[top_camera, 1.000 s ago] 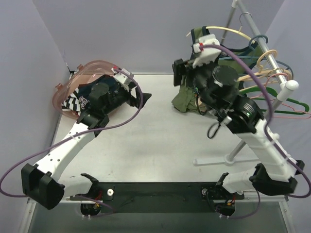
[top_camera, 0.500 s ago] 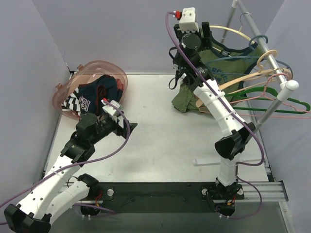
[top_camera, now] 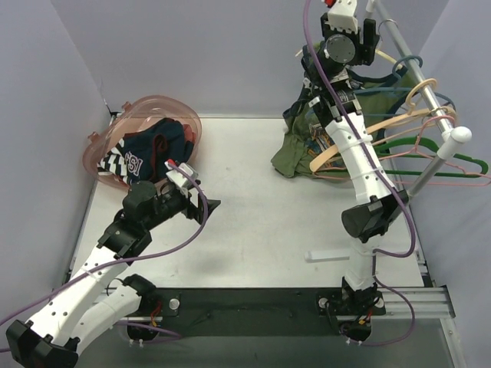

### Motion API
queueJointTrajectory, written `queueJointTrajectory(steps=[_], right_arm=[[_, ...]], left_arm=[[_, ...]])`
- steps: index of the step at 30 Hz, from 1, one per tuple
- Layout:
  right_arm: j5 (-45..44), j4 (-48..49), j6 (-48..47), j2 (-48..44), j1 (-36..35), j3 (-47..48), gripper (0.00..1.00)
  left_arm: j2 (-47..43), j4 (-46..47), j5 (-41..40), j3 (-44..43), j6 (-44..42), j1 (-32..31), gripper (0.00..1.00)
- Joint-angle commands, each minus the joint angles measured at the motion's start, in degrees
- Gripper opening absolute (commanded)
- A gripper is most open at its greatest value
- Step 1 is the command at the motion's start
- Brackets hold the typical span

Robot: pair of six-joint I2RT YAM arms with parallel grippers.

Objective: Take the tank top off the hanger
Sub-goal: Pick up the hanger from the clothesline.

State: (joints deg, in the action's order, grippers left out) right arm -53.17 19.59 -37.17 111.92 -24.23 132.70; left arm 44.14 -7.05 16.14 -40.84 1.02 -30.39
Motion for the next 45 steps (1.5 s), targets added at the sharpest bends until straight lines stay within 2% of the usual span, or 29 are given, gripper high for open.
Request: queueJointTrajectory(steps=[1, 7, 20, 31, 39, 45], right_arm=[[-0.2, -0.4, 6.2, 0.6, 3.7, 1.0, 0.61], [1.7, -0.1, 7.3, 1.2, 5.9, -1.0, 0.61], [3.3, -1.0, 7.2, 5.3, 8.4, 3.3, 0.56], [3.8, -0.3, 7.7, 5.6, 10.1, 1.9, 0.55], [4.7, 4.4, 3.6, 5.9, 10.0, 3.1, 0.55], [6.0, 6.5, 4.2, 3.5, 9.3, 0.9, 0.55]], left_arm=[[-0.3, 2.0, -0.1, -0.2, -0.7, -0.8, 0.97], [0.2, 0.9, -1.0, -0.3, -2.4, -1.9, 0.97], [-1.1, 0.6, -2.0, -0.5, -2.7, -2.0, 0.97], [-1.3, 0.5, -3.0, -0.5, -2.7, -2.0, 0.97], [-0.9, 0.6, -3.6, -0.6, -2.8, -2.0, 0.97], [-1.2, 0.6, -4.6, -0.5, -2.9, -2.0, 0.97]])
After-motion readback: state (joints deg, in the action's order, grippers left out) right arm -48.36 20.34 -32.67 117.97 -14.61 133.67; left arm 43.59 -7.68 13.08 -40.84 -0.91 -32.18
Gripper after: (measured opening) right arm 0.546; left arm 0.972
